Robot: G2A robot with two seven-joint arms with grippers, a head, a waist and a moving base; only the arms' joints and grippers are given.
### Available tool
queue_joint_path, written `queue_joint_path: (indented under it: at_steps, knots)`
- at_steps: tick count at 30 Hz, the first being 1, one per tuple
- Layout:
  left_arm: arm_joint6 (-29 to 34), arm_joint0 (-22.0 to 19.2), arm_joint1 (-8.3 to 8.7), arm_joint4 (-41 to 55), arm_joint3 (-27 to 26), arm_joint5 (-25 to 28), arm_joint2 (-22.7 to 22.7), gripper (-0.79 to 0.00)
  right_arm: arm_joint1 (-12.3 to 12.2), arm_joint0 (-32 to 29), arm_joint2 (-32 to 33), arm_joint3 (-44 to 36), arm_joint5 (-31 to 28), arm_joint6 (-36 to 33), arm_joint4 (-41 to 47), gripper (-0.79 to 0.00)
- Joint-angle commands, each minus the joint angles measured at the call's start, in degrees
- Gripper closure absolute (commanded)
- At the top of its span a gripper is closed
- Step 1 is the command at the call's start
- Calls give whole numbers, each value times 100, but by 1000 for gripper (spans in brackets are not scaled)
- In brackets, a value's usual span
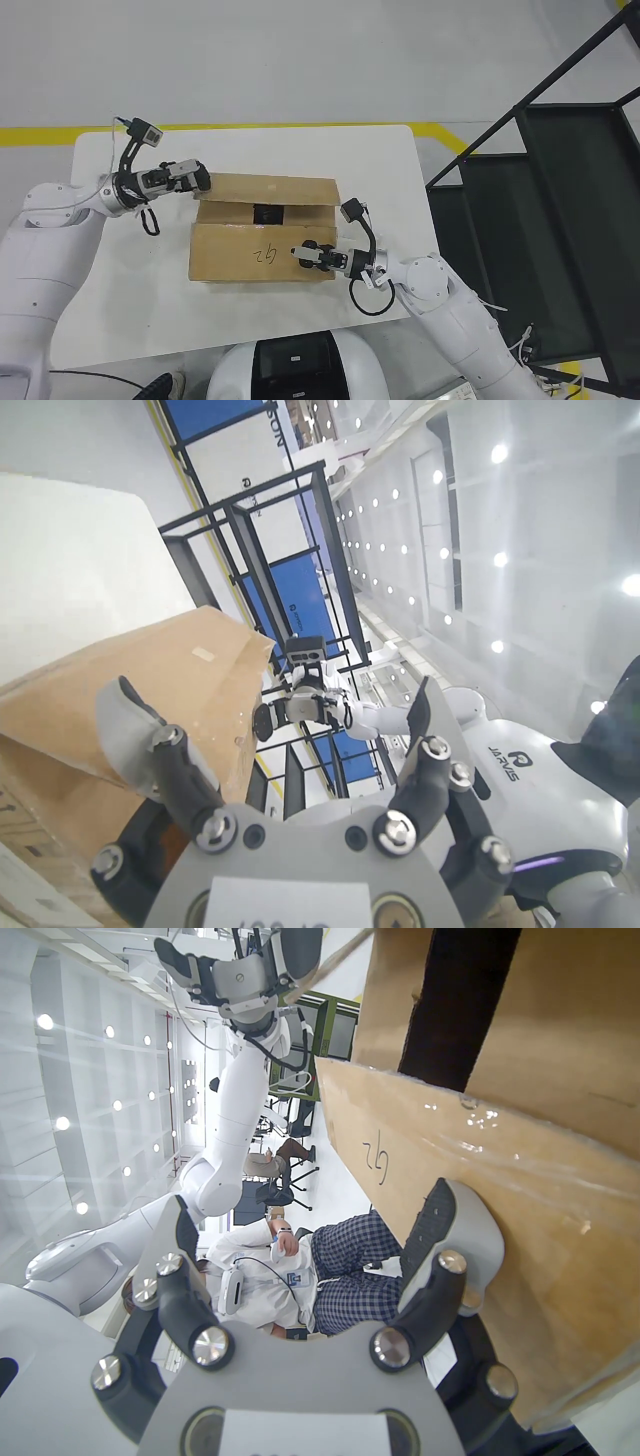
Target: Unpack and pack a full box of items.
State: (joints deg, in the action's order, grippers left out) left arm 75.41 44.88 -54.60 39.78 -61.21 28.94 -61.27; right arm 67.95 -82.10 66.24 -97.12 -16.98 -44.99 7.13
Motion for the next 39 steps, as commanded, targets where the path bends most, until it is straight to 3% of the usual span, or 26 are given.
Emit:
queue_joint_path:
  at_steps: [1, 14, 39]
  knots:
    - [116, 42, 40, -4, -122, -120, 18, -785, 0, 0, 0, 0, 0, 0, 0, -785]
    - [642, 47, 183, 124, -353, -646, 122, -785, 0, 0, 0, 0, 0, 0, 0, -785]
    - [1071, -203, 158, -236, 213, -1076, 626, -785, 23, 62, -173, -29, 676, 783, -260, -785]
